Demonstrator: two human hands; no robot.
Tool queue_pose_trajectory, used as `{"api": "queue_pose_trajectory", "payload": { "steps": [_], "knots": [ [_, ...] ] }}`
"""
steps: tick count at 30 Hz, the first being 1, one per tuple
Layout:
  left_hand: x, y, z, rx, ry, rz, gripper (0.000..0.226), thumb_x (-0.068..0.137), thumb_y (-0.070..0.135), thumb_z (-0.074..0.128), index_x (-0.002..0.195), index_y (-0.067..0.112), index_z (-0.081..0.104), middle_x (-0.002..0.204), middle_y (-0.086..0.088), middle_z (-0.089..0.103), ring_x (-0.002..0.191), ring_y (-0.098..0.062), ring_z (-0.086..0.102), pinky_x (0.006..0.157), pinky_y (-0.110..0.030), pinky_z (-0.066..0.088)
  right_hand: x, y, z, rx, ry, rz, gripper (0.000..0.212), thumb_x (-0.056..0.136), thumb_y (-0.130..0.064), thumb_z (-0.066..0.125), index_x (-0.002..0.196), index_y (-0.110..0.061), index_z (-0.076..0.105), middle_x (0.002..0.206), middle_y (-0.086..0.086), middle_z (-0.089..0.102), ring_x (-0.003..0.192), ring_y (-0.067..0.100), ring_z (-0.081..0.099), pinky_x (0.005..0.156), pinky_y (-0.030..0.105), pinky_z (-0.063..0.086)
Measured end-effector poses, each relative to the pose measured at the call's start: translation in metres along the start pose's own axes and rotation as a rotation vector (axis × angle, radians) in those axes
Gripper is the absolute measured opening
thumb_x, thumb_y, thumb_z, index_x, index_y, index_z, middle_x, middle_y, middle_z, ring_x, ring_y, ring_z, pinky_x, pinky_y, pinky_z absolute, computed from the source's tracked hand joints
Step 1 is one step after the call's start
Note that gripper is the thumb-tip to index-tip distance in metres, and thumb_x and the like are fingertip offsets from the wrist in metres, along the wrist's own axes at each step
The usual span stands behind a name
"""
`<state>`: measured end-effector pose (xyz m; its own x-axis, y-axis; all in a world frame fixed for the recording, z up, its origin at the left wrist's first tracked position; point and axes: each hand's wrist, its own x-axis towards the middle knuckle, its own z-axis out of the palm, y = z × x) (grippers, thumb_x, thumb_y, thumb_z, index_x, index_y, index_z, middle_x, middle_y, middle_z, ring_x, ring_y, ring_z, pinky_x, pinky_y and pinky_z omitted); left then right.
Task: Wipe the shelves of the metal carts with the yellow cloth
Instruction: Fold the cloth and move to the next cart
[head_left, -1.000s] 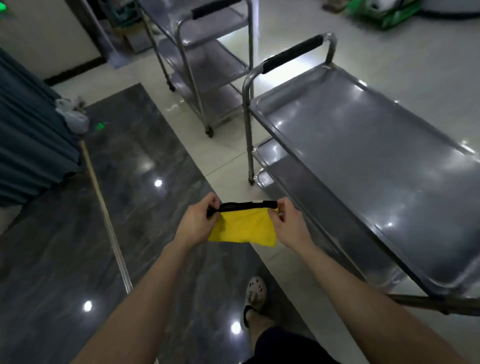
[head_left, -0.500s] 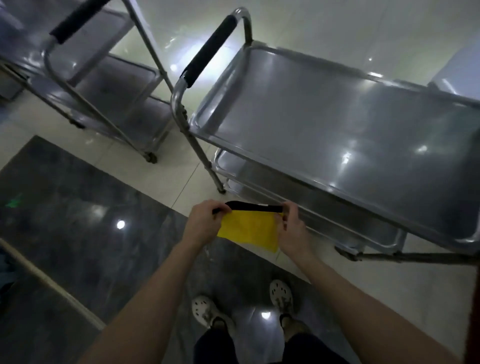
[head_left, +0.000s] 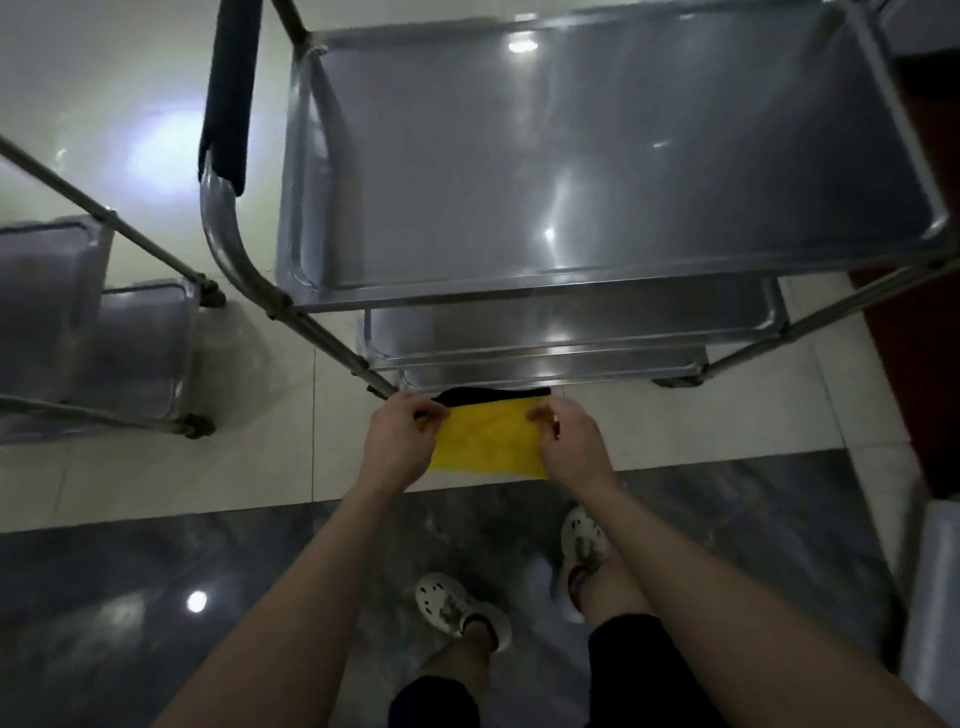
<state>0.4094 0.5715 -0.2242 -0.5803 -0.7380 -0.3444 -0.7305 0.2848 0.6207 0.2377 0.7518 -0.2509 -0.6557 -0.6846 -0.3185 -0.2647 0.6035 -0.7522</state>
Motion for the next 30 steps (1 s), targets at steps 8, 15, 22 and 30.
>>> {"api": "queue_pose_trajectory", "payload": {
  "steps": [8, 15, 22, 30],
  "knots": [
    [0.072, -0.066, 0.05, 0.018, -0.006, 0.053, 0.039, 0.089, -0.006, 0.068, 0.116, 0.02, 0.079, 0.129, -0.006, 0.067, 0.112, -0.031, 0.067, 0.09, -0.034, 0.055, 0.059, 0.045, 0.07, -0.072, -0.012, -0.075, 0.055, 0.088, -0.017, 0.072, 0.142, -0.023, 0.059, 0.148, -0.001, 0.05, 0.116, 0.023, 0.059, 0.09, 0.027, 0.046],
    [0.164, -0.099, 0.086, -0.14, 0.181, 0.151, 0.039, 0.083, -0.005, 0.07, 0.107, 0.02, 0.086, 0.126, 0.001, 0.073, 0.112, -0.017, 0.067, 0.099, -0.028, 0.054, 0.143, 0.085, 0.122, -0.051, 0.135, -0.194, 0.061, 0.087, -0.02, 0.061, 0.148, -0.016, 0.053, 0.15, 0.007, 0.046, 0.113, 0.023, 0.057, 0.081, 0.027, 0.039],
    [0.259, -0.123, 0.094, 0.11, 0.313, 0.323, 0.034, 0.1, 0.014, 0.07, 0.132, 0.019, 0.077, 0.152, -0.006, 0.059, 0.136, -0.024, 0.058, 0.109, -0.023, 0.042, 0.245, 0.076, 0.156, -0.484, 0.277, -0.294, 0.053, 0.107, -0.037, 0.05, 0.154, -0.014, 0.046, 0.17, 0.019, 0.025, 0.15, 0.038, 0.034, 0.118, 0.052, 0.037],
    [0.224, -0.221, 0.128, -0.265, 1.114, 0.629, 0.027, 0.095, 0.026, 0.078, 0.111, 0.023, 0.056, 0.103, 0.007, 0.05, 0.087, -0.004, 0.054, 0.077, -0.011, 0.041, 0.259, 0.094, 0.177, -0.65, 0.376, -0.292, 0.061, 0.109, -0.061, 0.028, 0.159, -0.029, 0.041, 0.175, 0.016, 0.018, 0.164, 0.039, 0.001, 0.125, 0.073, -0.001]
  ]
}}
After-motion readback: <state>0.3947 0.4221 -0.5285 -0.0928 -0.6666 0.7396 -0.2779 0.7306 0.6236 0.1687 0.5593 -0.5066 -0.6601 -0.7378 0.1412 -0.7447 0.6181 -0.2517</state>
